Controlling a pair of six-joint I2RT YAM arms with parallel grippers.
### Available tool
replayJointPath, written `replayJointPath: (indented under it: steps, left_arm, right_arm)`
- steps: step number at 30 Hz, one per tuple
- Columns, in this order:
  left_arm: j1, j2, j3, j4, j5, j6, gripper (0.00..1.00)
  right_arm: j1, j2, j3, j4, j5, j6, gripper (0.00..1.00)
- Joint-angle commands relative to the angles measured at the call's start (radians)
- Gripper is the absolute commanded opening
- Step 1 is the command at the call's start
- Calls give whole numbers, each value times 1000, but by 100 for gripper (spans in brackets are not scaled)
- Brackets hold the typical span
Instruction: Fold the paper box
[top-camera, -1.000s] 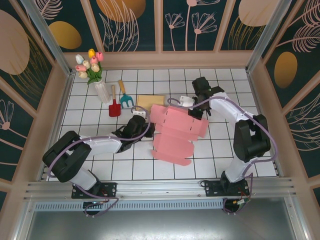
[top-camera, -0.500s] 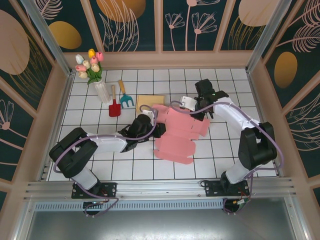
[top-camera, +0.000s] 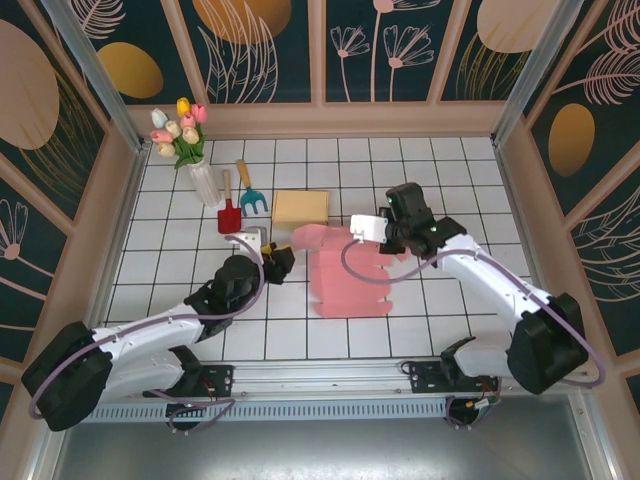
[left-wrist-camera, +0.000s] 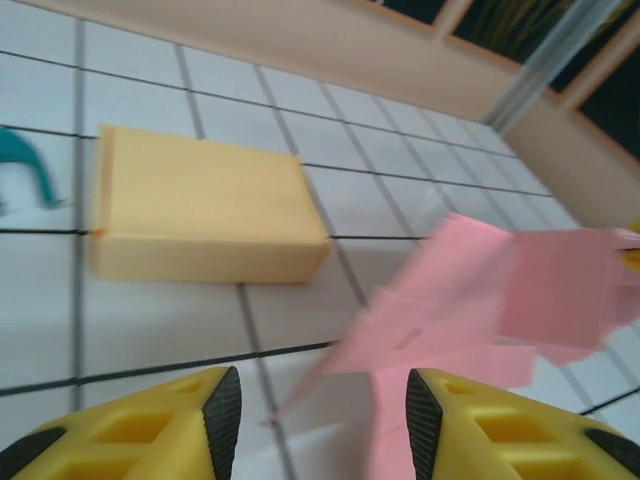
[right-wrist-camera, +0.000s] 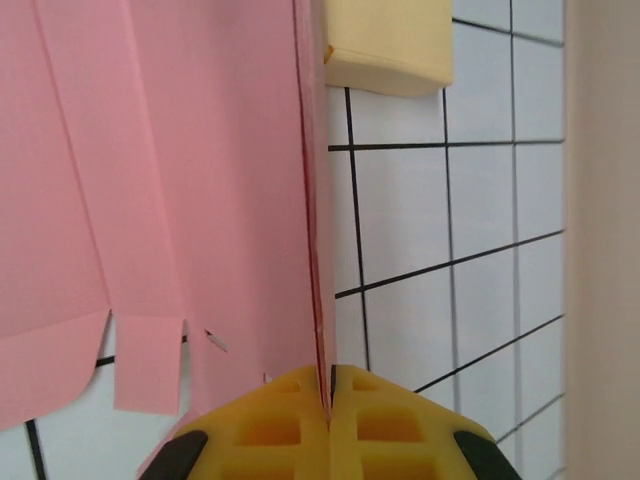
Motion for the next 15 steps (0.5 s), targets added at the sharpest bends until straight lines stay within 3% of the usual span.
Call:
replayJointPath:
  steps: [1, 6, 8, 15]
  left_arm:
    - [1, -33, -69, 12, -136, 60, 50]
    - [-1, -69, -158, 98, -192, 101, 49]
    - [0, -59, -173, 123, -183, 115, 49]
    - [0, 66, -189, 240, -35, 132, 47]
  right_arm:
    - [47, -76, -113, 136, 83, -130, 0]
    - [106, -146, -245, 332, 168, -216, 0]
    - [119, -148, -253, 320, 175, -221, 0]
    - [144, -134, -327, 375, 225, -249, 0]
